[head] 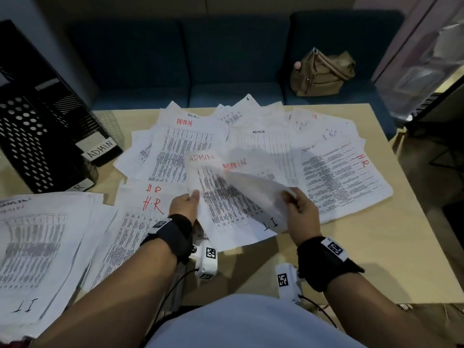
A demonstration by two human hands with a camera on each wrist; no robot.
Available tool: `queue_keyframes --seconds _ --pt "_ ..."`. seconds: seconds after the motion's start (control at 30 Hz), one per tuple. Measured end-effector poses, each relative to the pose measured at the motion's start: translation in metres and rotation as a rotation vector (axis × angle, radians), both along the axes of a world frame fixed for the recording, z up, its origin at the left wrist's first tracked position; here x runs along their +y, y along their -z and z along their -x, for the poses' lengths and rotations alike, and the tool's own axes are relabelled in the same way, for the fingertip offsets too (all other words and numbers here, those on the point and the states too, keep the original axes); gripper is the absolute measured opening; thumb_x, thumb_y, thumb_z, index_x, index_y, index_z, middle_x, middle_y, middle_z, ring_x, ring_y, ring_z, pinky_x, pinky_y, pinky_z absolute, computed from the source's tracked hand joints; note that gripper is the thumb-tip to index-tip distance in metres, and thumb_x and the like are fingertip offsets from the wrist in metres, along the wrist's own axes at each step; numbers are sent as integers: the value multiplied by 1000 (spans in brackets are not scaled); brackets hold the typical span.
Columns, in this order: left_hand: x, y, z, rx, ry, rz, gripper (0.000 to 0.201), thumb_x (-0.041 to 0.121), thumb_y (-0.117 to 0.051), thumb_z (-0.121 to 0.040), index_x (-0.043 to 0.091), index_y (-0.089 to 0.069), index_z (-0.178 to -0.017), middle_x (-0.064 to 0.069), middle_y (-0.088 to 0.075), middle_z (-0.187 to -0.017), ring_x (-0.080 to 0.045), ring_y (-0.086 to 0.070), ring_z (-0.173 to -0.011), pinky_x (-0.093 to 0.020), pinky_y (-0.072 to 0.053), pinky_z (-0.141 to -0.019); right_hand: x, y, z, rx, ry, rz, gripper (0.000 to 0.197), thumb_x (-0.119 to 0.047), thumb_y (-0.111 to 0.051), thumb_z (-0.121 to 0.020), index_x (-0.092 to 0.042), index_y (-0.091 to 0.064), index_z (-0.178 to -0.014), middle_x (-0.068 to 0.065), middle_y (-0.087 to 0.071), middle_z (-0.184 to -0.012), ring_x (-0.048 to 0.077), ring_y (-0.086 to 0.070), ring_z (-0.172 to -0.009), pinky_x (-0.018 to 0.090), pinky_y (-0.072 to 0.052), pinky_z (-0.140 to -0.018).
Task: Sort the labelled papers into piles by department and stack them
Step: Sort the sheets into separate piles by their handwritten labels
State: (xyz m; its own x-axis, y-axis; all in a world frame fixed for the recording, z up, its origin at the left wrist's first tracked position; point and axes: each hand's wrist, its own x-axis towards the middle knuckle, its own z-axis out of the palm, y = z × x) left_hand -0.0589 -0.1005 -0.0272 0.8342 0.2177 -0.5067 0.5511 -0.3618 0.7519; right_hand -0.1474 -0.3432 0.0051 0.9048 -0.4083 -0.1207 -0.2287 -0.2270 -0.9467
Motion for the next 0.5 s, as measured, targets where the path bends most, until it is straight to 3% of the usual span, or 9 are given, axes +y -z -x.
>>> queue_keyframes --seconds 0.07,0.13,0.23,0.3,0.33,0.4,0.43,0.47,0.5 --pt "1 4 1 17 -1 35 41 40 -53 -93 1 -65 -86 -24 -67 -90 -35 -65 -85 -38 -51 -84 -2 -2 -1 -47 -32 -6 28 -4 -48 -94 -23 -69 -96 0 -70 -91 9 -61 -80 17 -46 -73" --pt "-2 -2 2 5 -6 56 48 47 -48 -94 2 -63 -85 -25 -66 -90 -36 -64 -84 -38 -50 -81 4 -6 -3 22 -202 -20 25 -8 -50 -94 -23 -70 -99 3 -71 -94 18 -64 -86 23 -47 -76" --pt "-12 -17 6 -10 5 90 59 65 -39 -89 10 -58 -99 -12 -64 -97 -29 -59 -89 -37 -46 -85 25 -6 -1 192 -512 32 22 -16 -51 -97 -19 -68 -111 -2 -69 -108 9 -61 -102 10 -42 -83" --pt "-17 -20 12 -21 13 185 52 58 -61 -82 16 -54 -110 -2 -64 -105 -24 -60 -98 -37 -47 -91 36 -5 1 251 -690 145 30 -30 -47 -99 -20 -64 -121 -4 -65 -122 7 -56 -113 12 -38 -91" --pt "-17 -19 15 -47 43 173 45 43 -71 -80 16 -55 -111 -1 -66 -107 -23 -62 -100 -36 -48 -90 39 -7 2 282 -730 126 36 -38 -43 -99 -21 -62 -124 -5 -61 -127 6 -53 -117 15 -36 -94" --pt "-13 -10 18 -81 94 74 34 14 -73 -80 16 -59 -110 -4 -68 -105 -25 -65 -99 -37 -52 -89 38 -13 -2 302 -629 -39 45 -46 -37 -99 -18 -61 -126 -8 -55 -131 7 -50 -118 11 -39 -89" --pt "-10 -7 19 -89 98 31 33 8 -71 -81 15 -62 -112 -4 -69 -104 -26 -65 -98 -39 -52 -90 33 -14 -7 269 -489 -122 44 -45 -39 -98 -18 -60 -125 -8 -53 -130 9 -51 -116 8 -44 -83" --pt "-8 -7 21 -96 94 22 33 6 -70 -81 15 -64 -112 -5 -70 -104 -26 -66 -97 -39 -52 -90 24 -12 -15 221 -296 -88 41 -44 -45 -96 -19 -59 -124 -4 -53 -132 13 -50 -116 14 -50 -83" --pt "-5 -6 22 -101 87 35 30 5 -70 -81 16 -66 -109 -5 -71 -103 -25 -66 -95 -36 -53 -87 10 -7 -26 198 -113 68 40 -43 -53 -93 -19 -56 -125 2 -50 -134 19 -48 -120 28 -51 -92"
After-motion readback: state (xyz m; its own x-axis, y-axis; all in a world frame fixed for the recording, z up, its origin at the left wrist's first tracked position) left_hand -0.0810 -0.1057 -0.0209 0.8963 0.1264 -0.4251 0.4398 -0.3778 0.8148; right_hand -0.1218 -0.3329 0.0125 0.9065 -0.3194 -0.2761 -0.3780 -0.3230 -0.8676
